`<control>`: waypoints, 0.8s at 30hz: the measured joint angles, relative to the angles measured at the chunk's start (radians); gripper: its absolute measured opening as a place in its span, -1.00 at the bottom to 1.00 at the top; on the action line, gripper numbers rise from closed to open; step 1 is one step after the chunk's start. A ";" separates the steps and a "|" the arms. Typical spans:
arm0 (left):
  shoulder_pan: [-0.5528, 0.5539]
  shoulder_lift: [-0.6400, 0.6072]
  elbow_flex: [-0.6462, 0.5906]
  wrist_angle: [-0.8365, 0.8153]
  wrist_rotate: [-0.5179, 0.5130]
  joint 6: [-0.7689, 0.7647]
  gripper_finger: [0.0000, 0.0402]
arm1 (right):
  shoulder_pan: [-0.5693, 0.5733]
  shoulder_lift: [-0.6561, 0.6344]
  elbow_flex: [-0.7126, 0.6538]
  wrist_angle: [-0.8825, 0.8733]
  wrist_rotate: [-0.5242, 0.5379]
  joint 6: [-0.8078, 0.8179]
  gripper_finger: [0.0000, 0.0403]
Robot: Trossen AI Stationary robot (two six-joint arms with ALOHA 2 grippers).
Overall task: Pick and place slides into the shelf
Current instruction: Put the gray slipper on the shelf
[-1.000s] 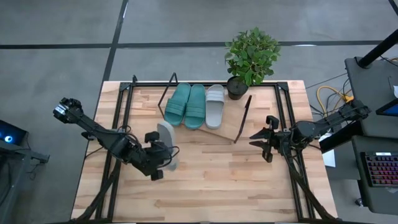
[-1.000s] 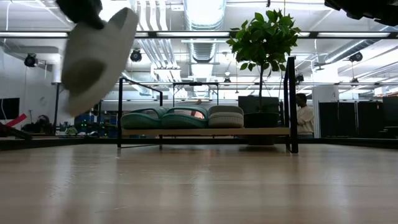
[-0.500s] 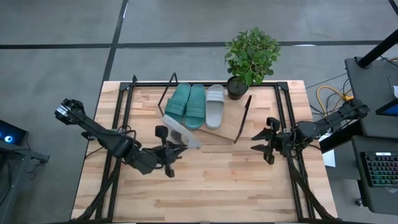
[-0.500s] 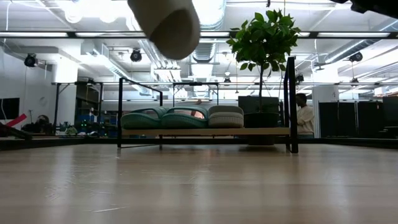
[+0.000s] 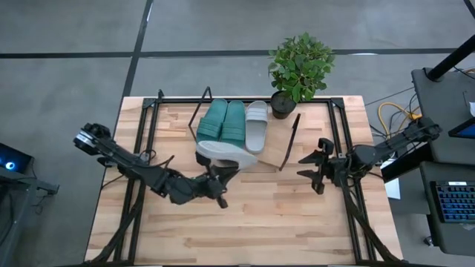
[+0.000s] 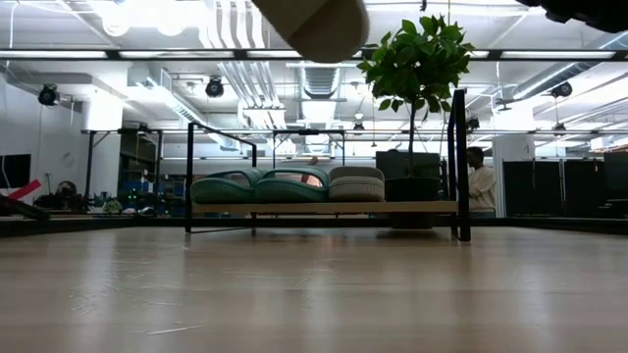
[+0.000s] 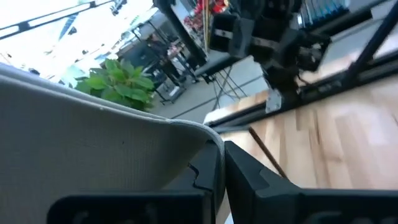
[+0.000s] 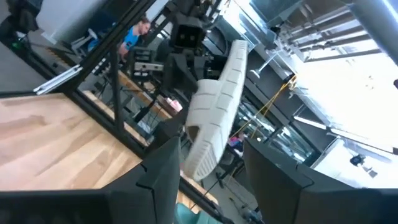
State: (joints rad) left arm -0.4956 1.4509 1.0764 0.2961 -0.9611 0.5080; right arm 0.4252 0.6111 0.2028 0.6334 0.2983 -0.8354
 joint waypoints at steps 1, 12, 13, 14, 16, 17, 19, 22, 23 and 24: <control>0.013 0.005 -0.001 0.023 0.018 0.005 -1.00 | 0.000 0.007 0.000 0.005 -0.001 -0.006 -0.17; 0.174 -0.007 -0.100 0.327 0.451 0.020 -1.00 | 0.000 0.056 0.000 0.048 -0.009 -0.029 -0.16; 0.191 -0.008 -0.113 0.363 0.476 0.022 -1.00 | 0.000 0.057 0.000 0.056 -0.009 -0.028 -0.16; 0.207 -0.008 -0.128 0.403 0.512 0.023 -1.00 | 0.000 0.057 0.000 0.060 -0.009 -0.021 -0.16; 0.234 -0.003 -0.155 0.471 0.573 0.023 -1.00 | 0.000 0.057 0.000 0.061 -0.009 -0.017 -0.16; 0.244 0.004 -0.164 0.507 0.586 0.023 -1.00 | 0.000 0.057 0.000 0.062 -0.009 -0.017 -0.16; 0.262 0.020 -0.181 0.574 0.630 0.047 -1.00 | 0.000 0.058 0.000 0.067 -0.009 -0.016 -0.16; 0.282 0.057 -0.193 0.659 0.724 0.073 -1.00 | 0.000 0.060 0.000 0.090 -0.008 -0.014 -0.16; 0.285 0.073 -0.194 0.687 0.725 0.078 -1.00 | 0.000 0.060 0.000 0.094 -0.008 -0.014 -0.16; 0.290 0.089 -0.195 0.712 0.724 0.084 -1.00 | 0.000 0.059 0.000 0.094 -0.008 -0.013 -0.16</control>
State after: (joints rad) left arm -0.2054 1.5397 0.8814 1.0081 -0.2369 0.5917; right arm 0.4252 0.6705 0.2024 0.7269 0.2901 -0.8489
